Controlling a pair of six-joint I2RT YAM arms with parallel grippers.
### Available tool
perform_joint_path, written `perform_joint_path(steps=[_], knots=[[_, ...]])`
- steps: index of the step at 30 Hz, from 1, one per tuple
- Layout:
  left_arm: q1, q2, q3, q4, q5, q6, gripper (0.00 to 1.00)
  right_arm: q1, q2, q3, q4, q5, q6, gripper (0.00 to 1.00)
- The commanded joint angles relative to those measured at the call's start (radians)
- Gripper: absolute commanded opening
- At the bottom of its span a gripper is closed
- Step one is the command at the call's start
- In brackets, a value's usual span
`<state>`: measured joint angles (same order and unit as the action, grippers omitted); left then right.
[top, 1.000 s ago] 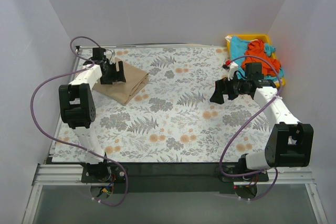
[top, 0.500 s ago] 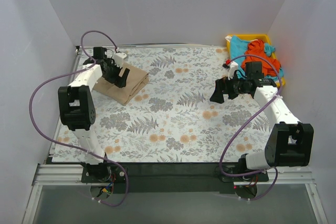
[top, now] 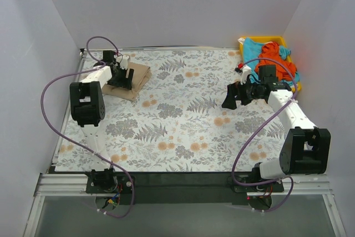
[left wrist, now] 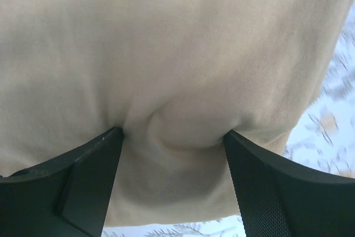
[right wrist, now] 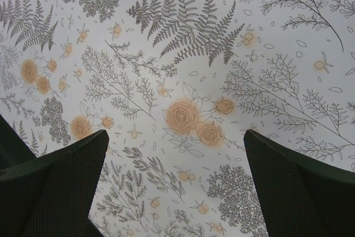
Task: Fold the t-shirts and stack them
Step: Neatly place the folded tshirt to the corner
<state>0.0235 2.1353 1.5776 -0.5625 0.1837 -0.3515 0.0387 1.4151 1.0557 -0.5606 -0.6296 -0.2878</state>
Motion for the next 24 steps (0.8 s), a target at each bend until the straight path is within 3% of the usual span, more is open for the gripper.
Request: perform_joint_path(steps=[1,13,24], knots=[[0.065,0.123,0.088,0.001,-0.125,-0.154,0.68,-0.005,0.004,0.044,-0.013,0.001,-0.007,0.98],[0.161,0.426,0.594,-0.137,-0.13,-0.239,0.68,-0.005,0.031,0.033,-0.012,-0.002,-0.008,0.98],[0.223,0.488,0.614,-0.112,-0.162,-0.316,0.67,-0.006,0.051,0.053,-0.016,0.004,-0.008,0.98]])
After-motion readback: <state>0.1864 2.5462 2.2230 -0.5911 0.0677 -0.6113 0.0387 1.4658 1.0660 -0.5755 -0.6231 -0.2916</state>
